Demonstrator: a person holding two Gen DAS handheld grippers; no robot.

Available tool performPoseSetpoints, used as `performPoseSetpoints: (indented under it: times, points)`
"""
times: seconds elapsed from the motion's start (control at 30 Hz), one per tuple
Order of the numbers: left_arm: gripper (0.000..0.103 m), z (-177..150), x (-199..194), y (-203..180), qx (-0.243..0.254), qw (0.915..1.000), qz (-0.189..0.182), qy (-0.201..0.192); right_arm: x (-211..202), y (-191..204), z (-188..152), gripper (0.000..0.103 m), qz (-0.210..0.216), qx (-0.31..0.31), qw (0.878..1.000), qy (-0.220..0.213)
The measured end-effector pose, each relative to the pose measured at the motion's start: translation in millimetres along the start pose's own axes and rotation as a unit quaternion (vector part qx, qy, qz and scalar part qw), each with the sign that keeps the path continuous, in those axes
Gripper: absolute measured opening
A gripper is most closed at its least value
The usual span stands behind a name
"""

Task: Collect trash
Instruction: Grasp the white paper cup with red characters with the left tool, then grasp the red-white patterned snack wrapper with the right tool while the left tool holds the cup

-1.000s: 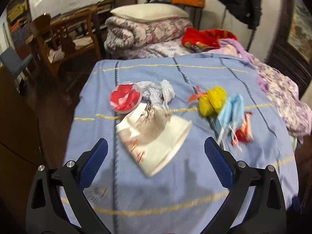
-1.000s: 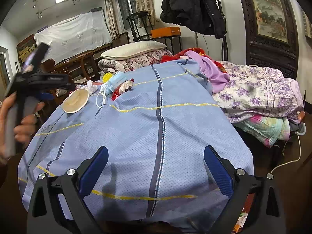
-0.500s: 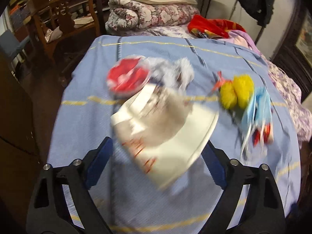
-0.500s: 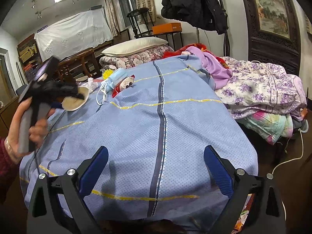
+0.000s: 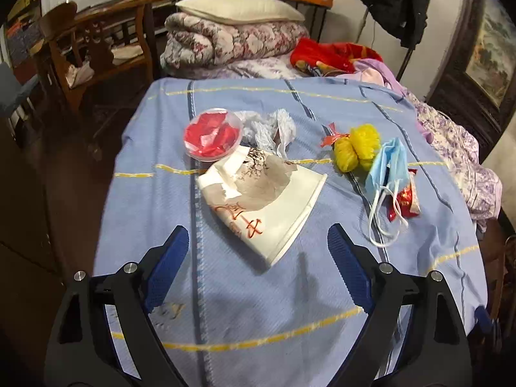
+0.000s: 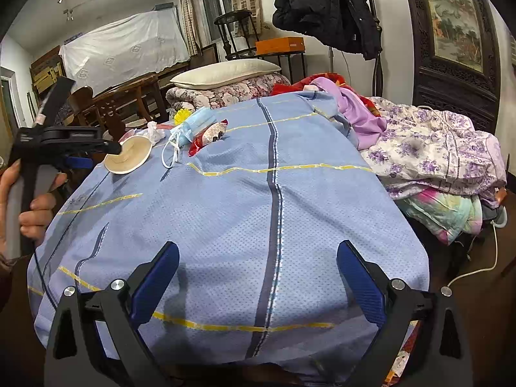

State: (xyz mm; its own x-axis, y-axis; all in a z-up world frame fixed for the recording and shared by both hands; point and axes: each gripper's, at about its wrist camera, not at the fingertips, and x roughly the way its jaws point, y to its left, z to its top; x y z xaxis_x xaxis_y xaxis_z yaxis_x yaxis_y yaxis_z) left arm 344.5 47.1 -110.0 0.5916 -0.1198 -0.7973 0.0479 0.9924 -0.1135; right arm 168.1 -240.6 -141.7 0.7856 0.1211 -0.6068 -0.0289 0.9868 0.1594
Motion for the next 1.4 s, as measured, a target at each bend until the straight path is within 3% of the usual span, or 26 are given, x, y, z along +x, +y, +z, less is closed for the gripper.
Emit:
performPoseSetpoints:
  times: [0.13,0.3,0.4,0.5,0.6,0.73,1.0,1.17,1.3,1.4]
  points:
    - [0.085,5.5,3.6,10.4,-0.022,0.9998,0.001,0.001,0.5,-1.3,0.5,0.097,0.004,0.003,1.0,0.001]
    - [0.085,-1.9,6.1,45.9,-0.032,0.9985,0.042,0.016,0.4,-2.9,0.7,0.097,0.009,0.007,1.0,-0.001]
    - [0.085,-12.0,-6.3,63.7,-0.034,0.9991,0.013,0.02,0.3,-4.1,0.9,0.097,0.012,0.009,1.0,-0.003]
    - [0.085,-13.7,-18.7,51.7,-0.015,0.9998,-0.008,0.011,0.4,-5.0,1.2,0.097,0.012,0.01,1.0,-0.003]
    - [0.089,-5.6,-20.1,27.5,0.001,1.0,-0.001,-0.004,0.1,-4.4,1.2,0.097,0.011,0.005,1.0,-0.001]
    - [0.09,11.6,-5.4,15.0,-0.025,0.9997,-0.008,-0.003,-0.8,-6.8,1.2,0.097,0.011,0.008,1.0,-0.001]
    - [0.093,27.9,34.1,0.4,-0.025,0.9975,0.062,0.02,0.0,-4.8,0.9,0.097,0.012,0.005,1.0,-0.002]
    - [0.085,14.1,16.6,18.4,-0.042,0.9989,0.022,-0.008,0.2,-4.9,0.8,0.097,0.015,0.005,1.0,-0.002]
    - [0.085,-10.1,-24.7,19.8,-0.027,0.9981,-0.018,-0.053,1.1,-2.5,1.5,0.097,0.015,0.002,1.0,-0.001]
    - [0.085,-35.0,-39.5,11.5,0.001,0.9982,-0.018,-0.057,2.2,-0.5,2.2,0.097,0.017,0.001,1.0,0.001]
